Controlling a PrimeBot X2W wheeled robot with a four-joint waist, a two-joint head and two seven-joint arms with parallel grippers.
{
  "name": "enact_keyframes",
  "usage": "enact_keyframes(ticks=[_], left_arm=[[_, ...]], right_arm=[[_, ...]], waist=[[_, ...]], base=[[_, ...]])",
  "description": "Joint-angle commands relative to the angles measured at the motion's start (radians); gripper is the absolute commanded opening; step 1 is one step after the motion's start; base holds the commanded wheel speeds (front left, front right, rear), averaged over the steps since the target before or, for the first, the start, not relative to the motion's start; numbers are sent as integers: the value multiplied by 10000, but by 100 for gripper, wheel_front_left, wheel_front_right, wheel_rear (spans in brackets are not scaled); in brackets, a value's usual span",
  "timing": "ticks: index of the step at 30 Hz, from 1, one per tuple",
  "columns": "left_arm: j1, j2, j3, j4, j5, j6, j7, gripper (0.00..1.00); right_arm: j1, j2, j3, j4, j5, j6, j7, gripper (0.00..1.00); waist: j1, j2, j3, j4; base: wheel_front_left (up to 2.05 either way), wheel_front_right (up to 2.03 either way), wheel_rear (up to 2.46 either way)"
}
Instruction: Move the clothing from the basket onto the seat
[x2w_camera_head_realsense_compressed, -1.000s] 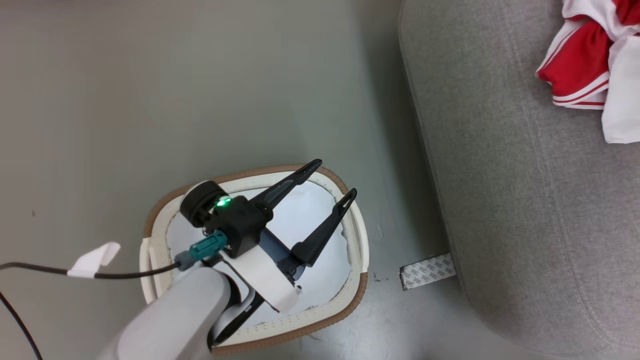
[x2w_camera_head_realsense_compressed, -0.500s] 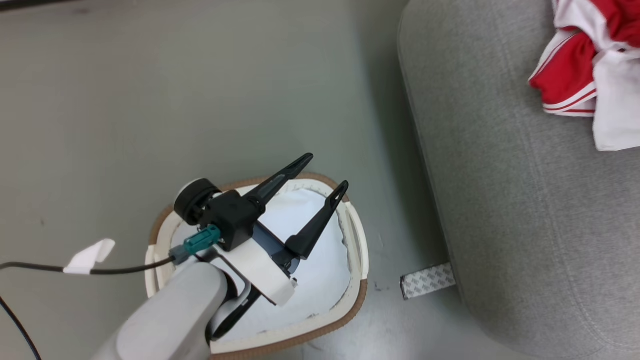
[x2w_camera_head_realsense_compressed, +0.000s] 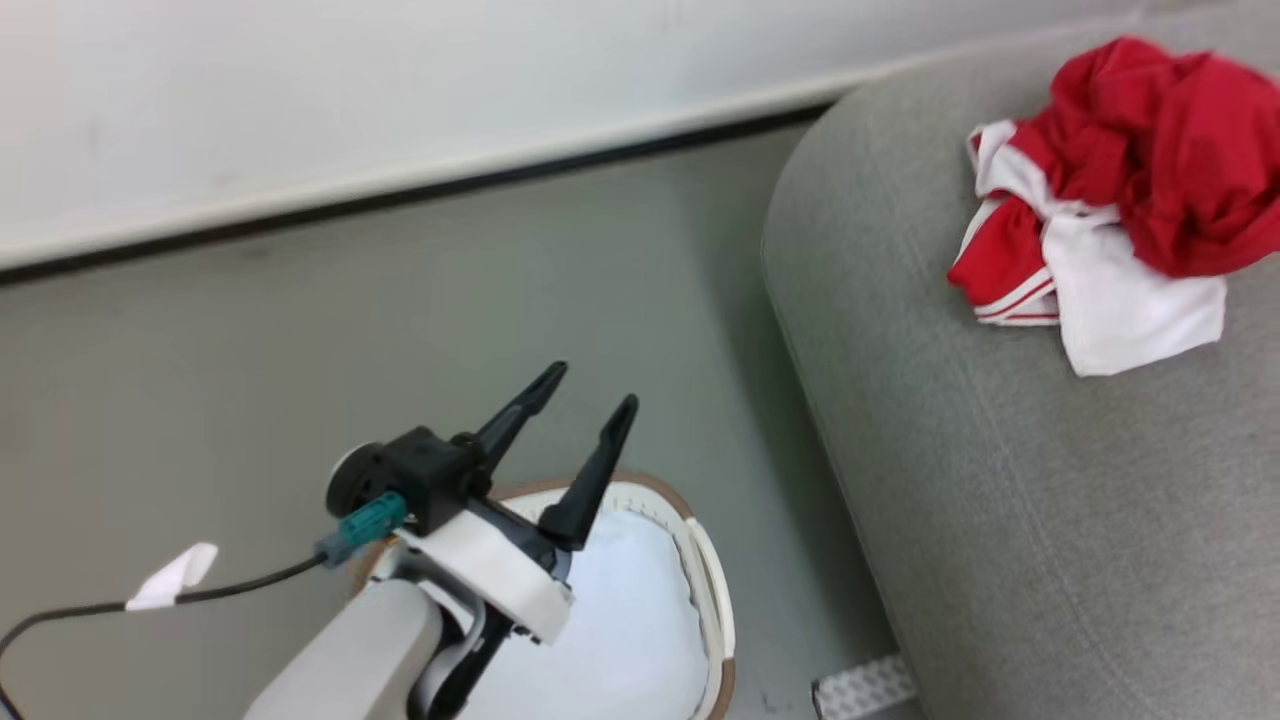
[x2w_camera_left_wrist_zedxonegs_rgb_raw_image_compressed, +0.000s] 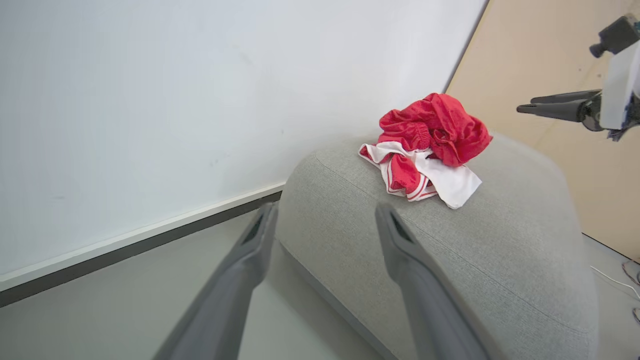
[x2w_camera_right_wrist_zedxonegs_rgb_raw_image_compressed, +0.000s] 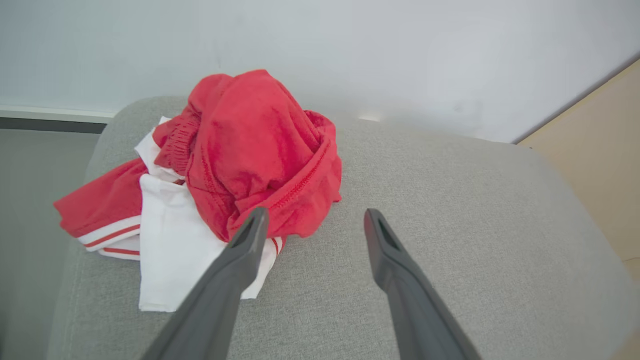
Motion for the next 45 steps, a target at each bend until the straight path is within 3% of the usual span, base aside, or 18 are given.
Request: enact_keyframes(ticks=[1,8,16,23,32,38,45], left_arm=[[170,46,103,3,-55,34,-7,100],[999,-87,1471,-88,-173,242,-10,100],[2040,-260,2850,4,-24,392,-12,100],[2861,-524,3800,31,248,442,-11,100],[3878,-1158,5031,-70,999,151,-12,100],[4352,-1687,5711,-15,1700,-141,-12,100],[4563,-2085,6243,110,2286,-412,-12,100]], right_arm=[[102,-134,26,-134,89,-25,-57,100],[807,-478,397,-1785,581,-25,-691,100],[2210,-2,-433,-3427,933,-25,-1942,100],[4023,1076,-1719,-4585,-99,-24,-2988,100],[7018,3280,-3416,-5877,-2021,-25,-3681,100],[8242,4478,-3814,-6643,-2845,-24,-3739,100],[8733,4950,-3717,-6869,-3466,-24,-3741,100]], waist=[[2,0,-805,143],[2,0,-2035,594],[2,0,-2915,1231],[2,0,-3192,1764],[2,0,-3263,2275],[2,0,-3238,2317],[2,0,-3269,2208]], base=[[0,0,0],[0,0,0],[0,0,0],[0,0,0],[0,0,0],[0,0,0],[0,0,0]])
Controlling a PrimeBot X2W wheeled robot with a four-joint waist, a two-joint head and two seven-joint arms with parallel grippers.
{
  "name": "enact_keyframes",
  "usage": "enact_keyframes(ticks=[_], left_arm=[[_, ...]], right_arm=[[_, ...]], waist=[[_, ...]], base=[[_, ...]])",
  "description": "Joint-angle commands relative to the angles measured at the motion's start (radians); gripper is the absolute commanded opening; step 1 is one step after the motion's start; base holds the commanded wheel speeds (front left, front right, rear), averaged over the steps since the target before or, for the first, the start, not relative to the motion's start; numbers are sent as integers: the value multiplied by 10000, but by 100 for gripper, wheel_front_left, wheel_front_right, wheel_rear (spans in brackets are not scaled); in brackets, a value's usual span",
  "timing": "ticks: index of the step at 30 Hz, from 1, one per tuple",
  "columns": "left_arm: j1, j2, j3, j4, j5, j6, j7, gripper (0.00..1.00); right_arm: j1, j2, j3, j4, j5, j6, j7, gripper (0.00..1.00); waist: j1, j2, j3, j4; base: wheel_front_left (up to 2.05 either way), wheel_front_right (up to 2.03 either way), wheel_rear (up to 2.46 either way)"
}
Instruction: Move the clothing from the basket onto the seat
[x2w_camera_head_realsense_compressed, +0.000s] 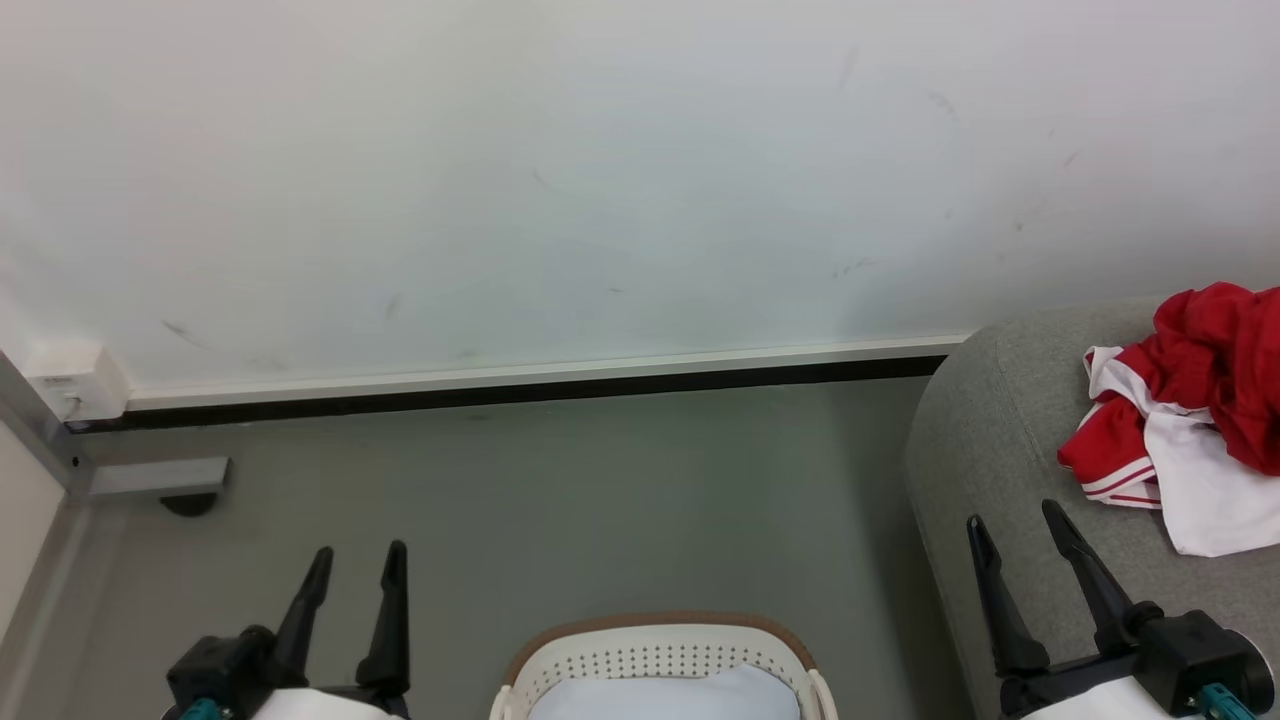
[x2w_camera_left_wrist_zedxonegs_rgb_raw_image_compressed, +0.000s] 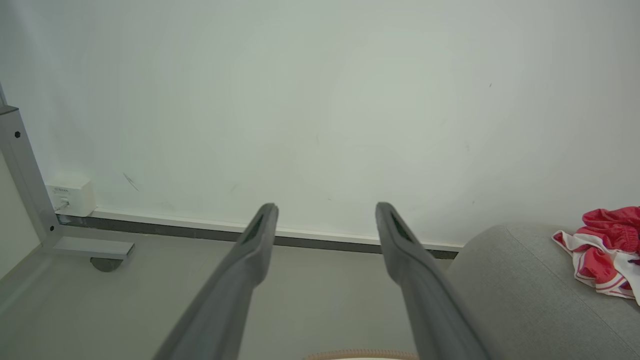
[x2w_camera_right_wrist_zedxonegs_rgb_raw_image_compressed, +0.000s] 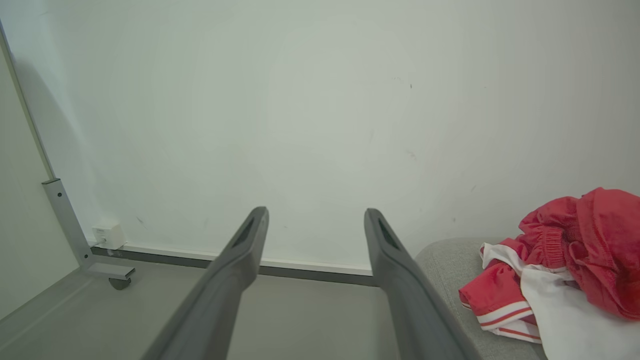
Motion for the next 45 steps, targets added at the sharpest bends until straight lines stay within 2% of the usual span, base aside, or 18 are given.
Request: enact_keyframes(ticks=[1,12,34,35,39,45], left_arm=[[129,-34,76,40,198,-40,-1,100],[97,-289,391,97,605,-200,-1,100],[-64,-312,248,164,435,-209,-1,100],[-30,-378,229,176,428,-217,1,0],[29,-439,263,395,273,-217,75,0],[-79,-435,421,414,-857,-214,443,0]], right_arm=[[133,46,9,-21,-86,-22,-59,100],[74,262,-148,107,109,-22,-43,100],[-90,373,-181,277,168,-22,-44,100],[-19,354,-146,254,121,2,-21,0],[96,361,-120,392,273,2,13,0],[64,357,-311,393,1447,1,300,0]], waist=[[0,0,-13,-21],[0,0,-27,-97],[0,0,83,-121],[0,0,84,-120],[1,0,85,-114],[1,0,88,-67]], base=[[0,0,0],[0,0,0],[0,0,0],[0,0,0],[0,0,0],[0,0,0]])
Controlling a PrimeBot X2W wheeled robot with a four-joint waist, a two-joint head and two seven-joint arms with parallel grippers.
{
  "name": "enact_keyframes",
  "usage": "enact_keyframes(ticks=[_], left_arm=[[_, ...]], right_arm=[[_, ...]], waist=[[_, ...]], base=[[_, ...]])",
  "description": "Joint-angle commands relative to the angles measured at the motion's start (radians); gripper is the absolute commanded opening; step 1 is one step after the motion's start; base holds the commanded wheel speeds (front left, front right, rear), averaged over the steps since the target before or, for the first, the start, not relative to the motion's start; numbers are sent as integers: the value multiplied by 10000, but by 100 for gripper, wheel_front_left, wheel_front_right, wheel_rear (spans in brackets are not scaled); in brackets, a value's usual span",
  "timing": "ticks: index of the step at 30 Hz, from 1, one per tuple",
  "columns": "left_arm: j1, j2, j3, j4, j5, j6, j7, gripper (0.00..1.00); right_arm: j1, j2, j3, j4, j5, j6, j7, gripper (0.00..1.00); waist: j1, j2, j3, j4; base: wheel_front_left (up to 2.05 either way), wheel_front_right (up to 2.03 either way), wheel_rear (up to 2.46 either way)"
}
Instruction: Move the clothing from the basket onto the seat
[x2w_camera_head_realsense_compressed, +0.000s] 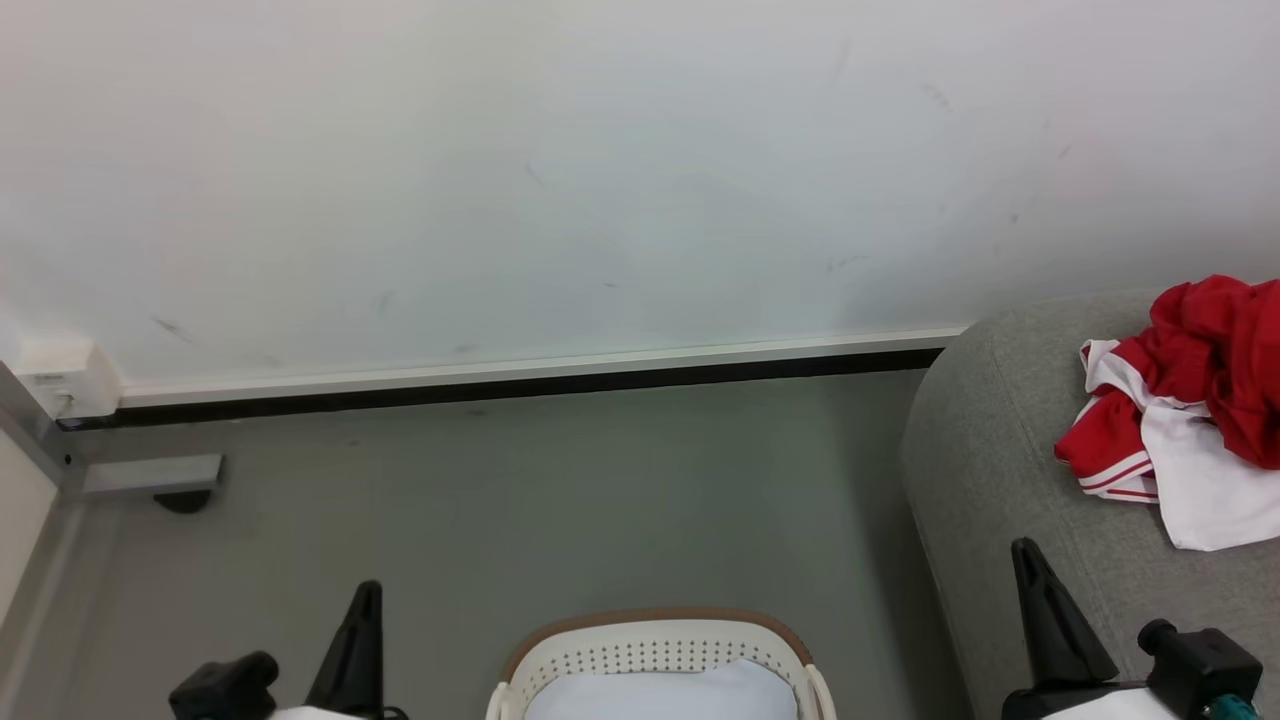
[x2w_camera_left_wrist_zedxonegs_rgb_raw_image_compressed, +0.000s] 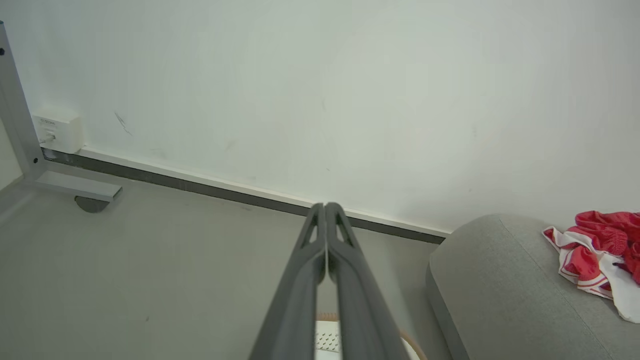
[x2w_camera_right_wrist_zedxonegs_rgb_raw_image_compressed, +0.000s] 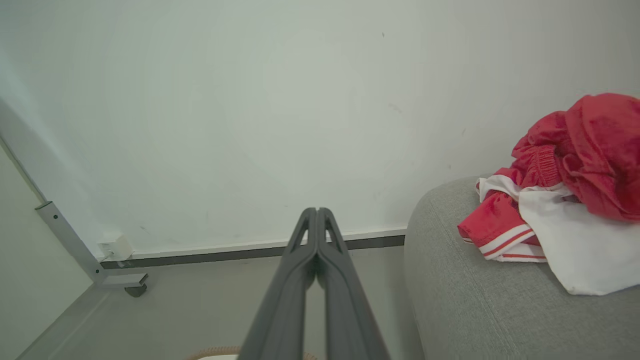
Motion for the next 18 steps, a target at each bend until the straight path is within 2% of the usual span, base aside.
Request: enact_keyframes(ticks=[1,18], left_arm=[[-255,42,87,-171,-379,9,48,0],[-279,52,288,-603,-3158,246,755,0]], right_arm=[[-179,-11,-95,-151,354,-2,42,0],[-308,-71,-483,-106,3196,-5,683,0]], waist=[[0,-1,0,7],[0,-1,13,134]], base=[[0,0,0],[0,0,0]])
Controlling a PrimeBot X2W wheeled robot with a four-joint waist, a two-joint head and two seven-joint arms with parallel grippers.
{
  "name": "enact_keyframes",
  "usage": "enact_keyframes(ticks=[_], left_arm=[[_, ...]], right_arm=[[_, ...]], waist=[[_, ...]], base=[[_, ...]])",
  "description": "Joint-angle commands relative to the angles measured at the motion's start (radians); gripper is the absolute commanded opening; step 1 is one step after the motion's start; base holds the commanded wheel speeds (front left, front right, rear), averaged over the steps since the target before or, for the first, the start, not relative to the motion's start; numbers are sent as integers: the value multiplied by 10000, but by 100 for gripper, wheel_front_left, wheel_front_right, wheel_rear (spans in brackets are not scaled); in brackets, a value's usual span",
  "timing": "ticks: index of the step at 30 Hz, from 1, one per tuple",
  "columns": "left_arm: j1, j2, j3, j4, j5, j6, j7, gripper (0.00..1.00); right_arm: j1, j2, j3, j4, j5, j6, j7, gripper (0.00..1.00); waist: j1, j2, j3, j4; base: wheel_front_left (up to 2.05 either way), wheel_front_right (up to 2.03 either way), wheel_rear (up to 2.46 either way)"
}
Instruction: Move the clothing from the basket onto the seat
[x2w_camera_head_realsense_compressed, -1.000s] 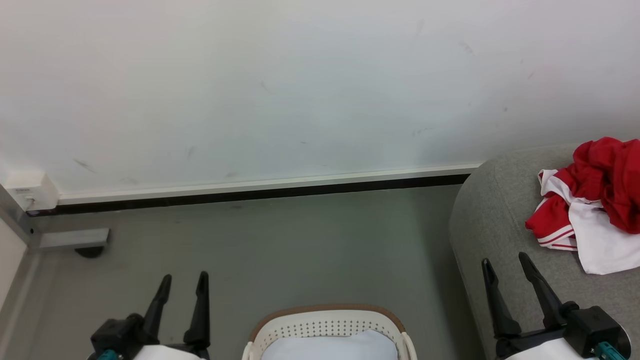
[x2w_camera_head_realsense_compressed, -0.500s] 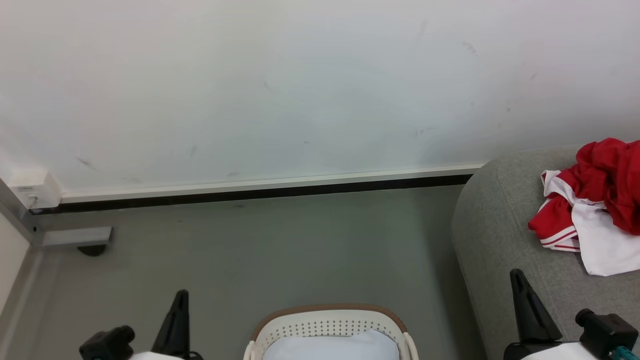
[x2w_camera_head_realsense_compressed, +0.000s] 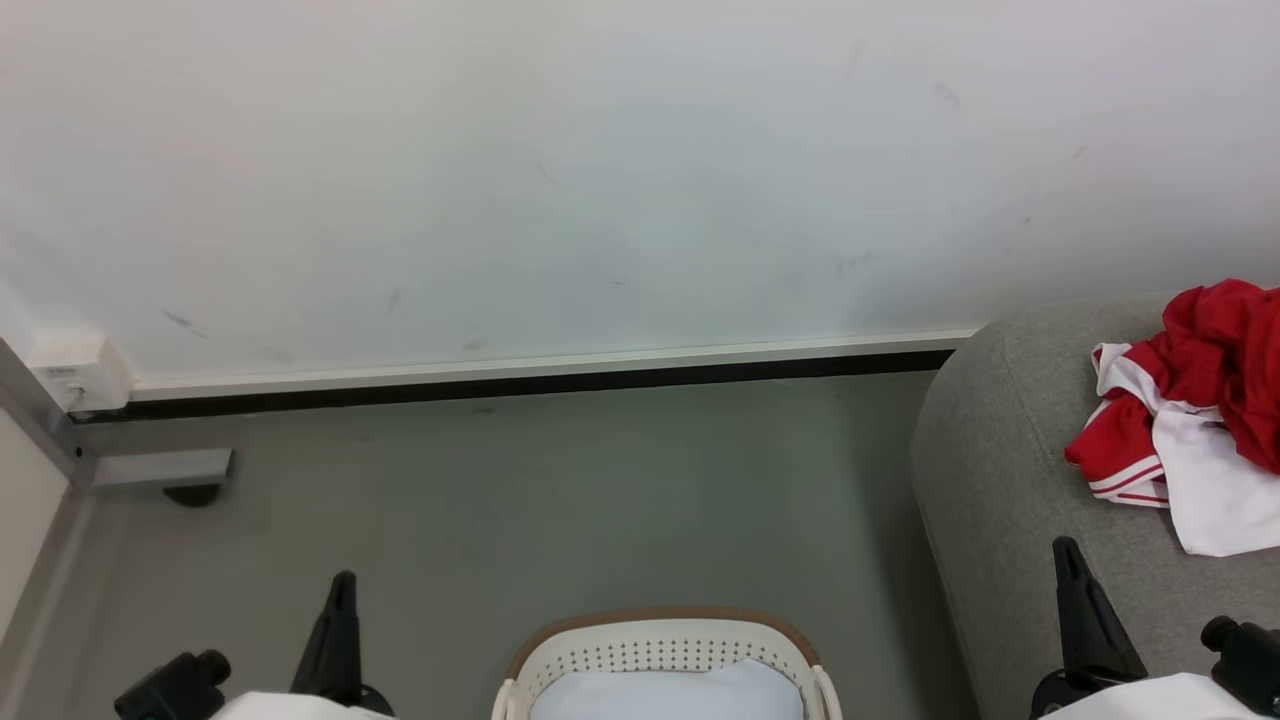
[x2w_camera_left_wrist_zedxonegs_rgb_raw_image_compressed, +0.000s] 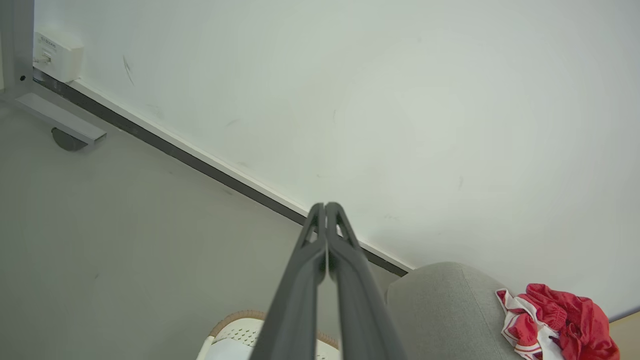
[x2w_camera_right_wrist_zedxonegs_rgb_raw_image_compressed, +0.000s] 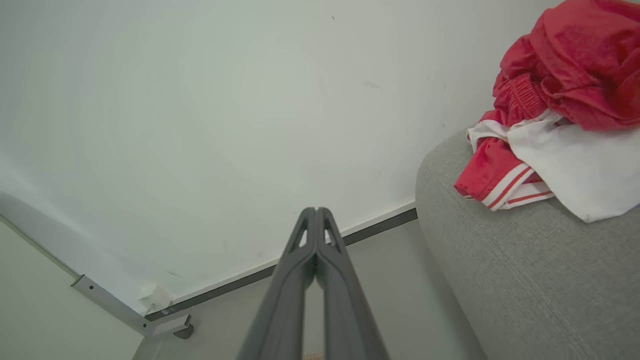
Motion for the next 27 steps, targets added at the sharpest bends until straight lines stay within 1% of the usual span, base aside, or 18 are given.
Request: enact_keyframes(ticks=[1,15,27], left_arm=[[-247,53,67,-213,-317,55,65,0],[-293,61,235,-459,-2223,202,576,0],[-325,68,367,-610,-3631,290,968,0]], right_arm=[[-270,-58,-72,-119,316,-5,68,0],[-344,-141,-285,-114,2318,-8,465,0],[-375,-237,-401,-116,3831,-10,723,0]], waist=[[-1,-1,1,7],[-1,-1,12,112],[-1,-1,21,202]], base=[[0,0,0],[0,0,0],[0,0,0]])
